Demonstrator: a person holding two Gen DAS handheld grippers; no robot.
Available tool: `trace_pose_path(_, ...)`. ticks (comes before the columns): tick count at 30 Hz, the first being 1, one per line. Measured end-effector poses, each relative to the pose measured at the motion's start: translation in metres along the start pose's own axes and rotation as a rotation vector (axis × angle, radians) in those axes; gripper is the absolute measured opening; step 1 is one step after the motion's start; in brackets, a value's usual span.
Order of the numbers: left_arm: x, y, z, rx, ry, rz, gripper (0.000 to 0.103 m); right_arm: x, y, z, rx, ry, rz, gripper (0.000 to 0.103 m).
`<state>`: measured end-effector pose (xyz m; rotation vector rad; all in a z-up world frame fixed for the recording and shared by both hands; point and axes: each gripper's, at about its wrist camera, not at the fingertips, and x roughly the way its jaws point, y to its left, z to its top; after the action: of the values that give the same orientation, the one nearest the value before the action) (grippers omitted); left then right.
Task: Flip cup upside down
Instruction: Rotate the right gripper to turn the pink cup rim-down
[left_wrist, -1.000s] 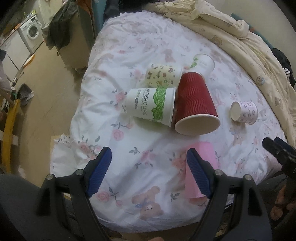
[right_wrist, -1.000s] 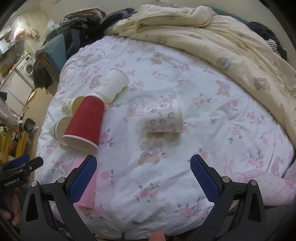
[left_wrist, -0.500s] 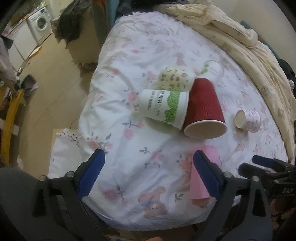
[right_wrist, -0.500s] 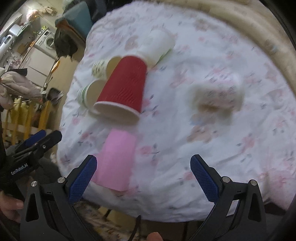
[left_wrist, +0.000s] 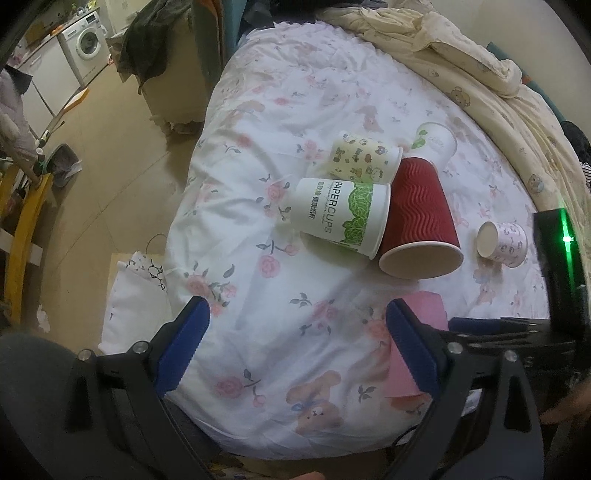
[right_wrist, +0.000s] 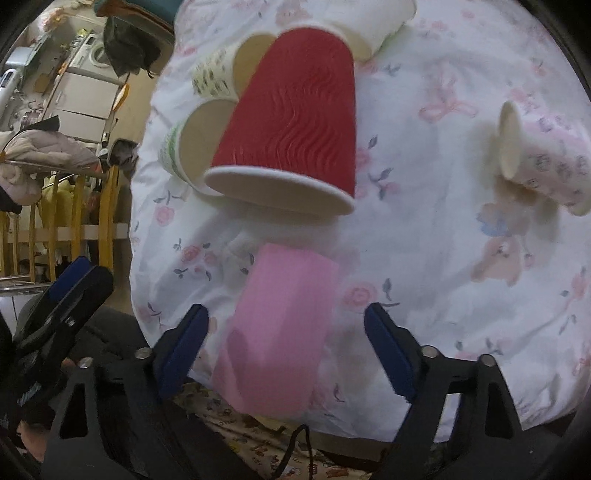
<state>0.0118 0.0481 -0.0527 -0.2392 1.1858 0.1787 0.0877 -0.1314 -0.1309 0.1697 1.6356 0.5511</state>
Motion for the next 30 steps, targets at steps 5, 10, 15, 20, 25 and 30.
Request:
trace_pose_path(5,0.001,0.001,0.000,-0.001,0.002,0.002,0.095,0.020,0.001,0.007,0.004,0.044,0.001,0.072)
trace_pose_path(10,0.002,0.001,0.001,-0.001,0.001,0.002,0.095,0.027,0.000,0.006,0.013,0.058,0.035,0.065)
trace_pose_path(15,0.001,0.000,0.001,0.002,-0.004,-0.018,0.095,0.009,0.002,0.001,0.000,0.024,0.062,0.064)
trace_pose_path(20,0.001,-0.007,0.000,0.017,-0.009,-0.042,0.095,-0.030,0.009,-0.010,-0.035,-0.048,0.095,0.062)
trace_pose_path(25,-0.005,-0.017,0.000,0.039,-0.037,-0.059,0.095,-0.069,0.006,-0.020,-0.059,-0.137,0.106,0.062)
trace_pose_path(30,-0.011,-0.030,-0.003,0.091,-0.058,-0.116,0.095,-0.093,-0.008,-0.034,-0.074,-0.207,0.089,0.062)
